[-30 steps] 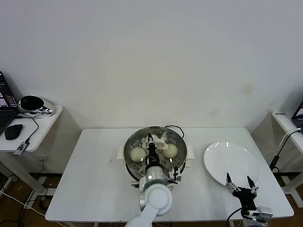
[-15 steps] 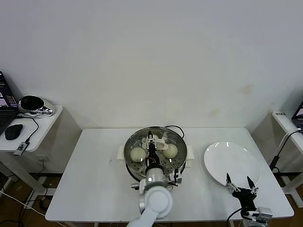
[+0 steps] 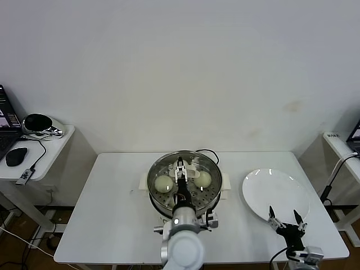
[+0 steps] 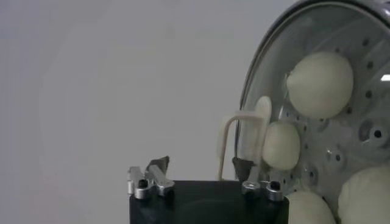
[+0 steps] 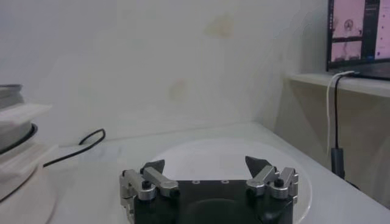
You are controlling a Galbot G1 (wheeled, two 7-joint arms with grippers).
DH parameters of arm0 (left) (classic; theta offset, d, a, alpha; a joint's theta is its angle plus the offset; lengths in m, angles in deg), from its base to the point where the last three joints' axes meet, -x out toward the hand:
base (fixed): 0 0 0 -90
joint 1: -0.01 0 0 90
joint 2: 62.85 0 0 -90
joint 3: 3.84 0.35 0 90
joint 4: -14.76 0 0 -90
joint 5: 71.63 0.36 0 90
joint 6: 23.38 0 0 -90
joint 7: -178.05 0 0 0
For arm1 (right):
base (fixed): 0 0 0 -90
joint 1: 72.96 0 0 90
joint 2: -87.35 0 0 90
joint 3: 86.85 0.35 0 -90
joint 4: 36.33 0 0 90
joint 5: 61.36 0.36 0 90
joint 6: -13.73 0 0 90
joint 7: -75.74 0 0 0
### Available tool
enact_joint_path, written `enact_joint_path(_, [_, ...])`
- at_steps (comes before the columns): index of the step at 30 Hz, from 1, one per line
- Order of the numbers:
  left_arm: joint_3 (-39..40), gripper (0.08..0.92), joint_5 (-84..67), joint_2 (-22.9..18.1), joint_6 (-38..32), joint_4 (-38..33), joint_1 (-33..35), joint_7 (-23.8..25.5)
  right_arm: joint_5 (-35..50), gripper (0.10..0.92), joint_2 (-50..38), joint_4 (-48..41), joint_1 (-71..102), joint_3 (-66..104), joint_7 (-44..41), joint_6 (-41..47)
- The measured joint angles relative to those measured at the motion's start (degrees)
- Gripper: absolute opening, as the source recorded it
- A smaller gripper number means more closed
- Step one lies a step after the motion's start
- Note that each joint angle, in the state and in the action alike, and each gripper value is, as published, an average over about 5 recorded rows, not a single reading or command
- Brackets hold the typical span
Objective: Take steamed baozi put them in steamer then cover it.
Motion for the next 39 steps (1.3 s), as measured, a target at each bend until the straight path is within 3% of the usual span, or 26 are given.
enact_joint_path(12, [-1.76, 0.823, -3.50, 2.17, 0.00, -8.28, 3.25, -0.63, 0.23, 0.823, -0.22, 0.41, 0.57, -0.17, -0.48, -0.16])
enact_joint_path(21, [-12.47, 0.823, -22.66, 5.40, -1.52, -15.42, 8.41, -9.92, -0.25, 0.823, -0.62, 2.07, 2.19, -2.13, -1.41, -0.79])
enact_joint_path(29, [-27.29, 0.823, -48.00, 5.63, -16.94, -15.57, 16.15, -19.50, -2.25, 0.823, -0.20, 2.70, 3.19, -5.52, -1.40, -2.71])
enact_joint_path(39, [-40.52, 0.823, -73.57, 5.15, -34.09, -10.56, 26.75, -22.41, -4.37, 0.823, 0.31, 3.82, 4.53, -10.26, 0.02, -2.89])
